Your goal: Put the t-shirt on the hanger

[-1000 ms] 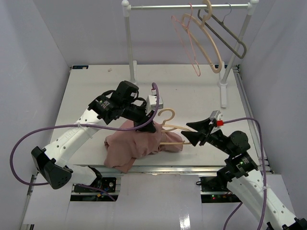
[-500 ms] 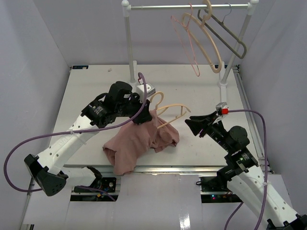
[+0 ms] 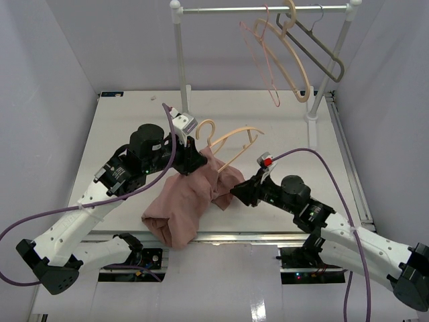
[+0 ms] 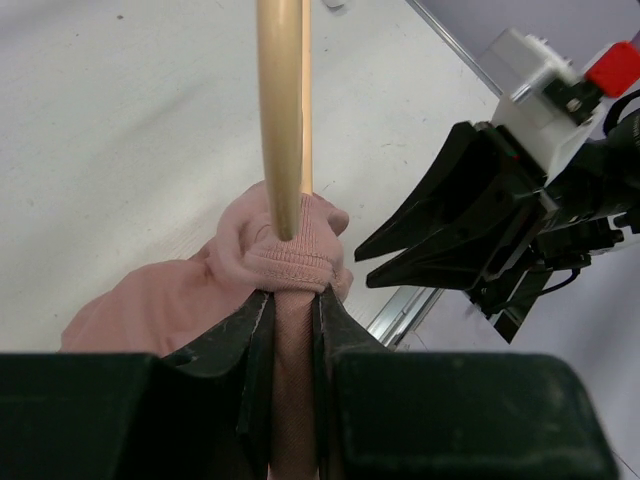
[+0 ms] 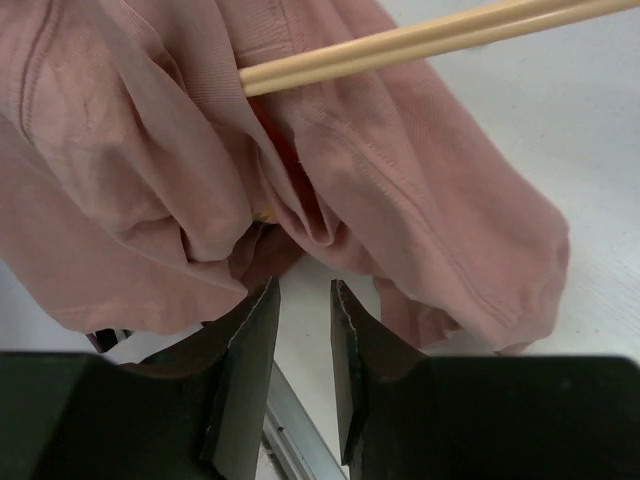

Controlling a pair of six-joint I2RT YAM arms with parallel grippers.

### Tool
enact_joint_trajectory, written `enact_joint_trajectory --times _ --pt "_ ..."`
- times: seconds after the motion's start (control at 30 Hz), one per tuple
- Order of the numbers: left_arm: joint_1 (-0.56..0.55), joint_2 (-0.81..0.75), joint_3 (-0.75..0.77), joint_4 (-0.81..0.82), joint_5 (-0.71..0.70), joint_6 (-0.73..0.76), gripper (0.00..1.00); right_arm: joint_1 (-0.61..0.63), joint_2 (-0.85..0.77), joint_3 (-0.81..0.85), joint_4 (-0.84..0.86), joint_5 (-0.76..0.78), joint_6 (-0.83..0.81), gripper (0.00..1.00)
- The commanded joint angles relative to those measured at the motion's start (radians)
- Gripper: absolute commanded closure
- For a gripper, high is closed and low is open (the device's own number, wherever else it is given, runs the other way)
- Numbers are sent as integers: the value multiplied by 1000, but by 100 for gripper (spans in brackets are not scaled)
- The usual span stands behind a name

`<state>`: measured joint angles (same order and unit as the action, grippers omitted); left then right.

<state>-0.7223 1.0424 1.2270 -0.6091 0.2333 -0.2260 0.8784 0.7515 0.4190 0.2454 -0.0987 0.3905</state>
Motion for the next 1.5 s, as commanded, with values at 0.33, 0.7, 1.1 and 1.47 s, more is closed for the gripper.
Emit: enact_joint_trajectory --times 0.33,0.7,1.1,1.47 --pt "3 -33 -9 80 220 -53 100 131 217 30 270 230 -2 64" --pt "1 -41 -16 86 305 -49 100 131 244 -13 342 287 37 59" --pt "1 -56 -27 85 304 -34 100 133 180 -16 299 226 48 58" --pt "1 -70 -40 144 293 -68 100 183 349 -13 386 215 54 50"
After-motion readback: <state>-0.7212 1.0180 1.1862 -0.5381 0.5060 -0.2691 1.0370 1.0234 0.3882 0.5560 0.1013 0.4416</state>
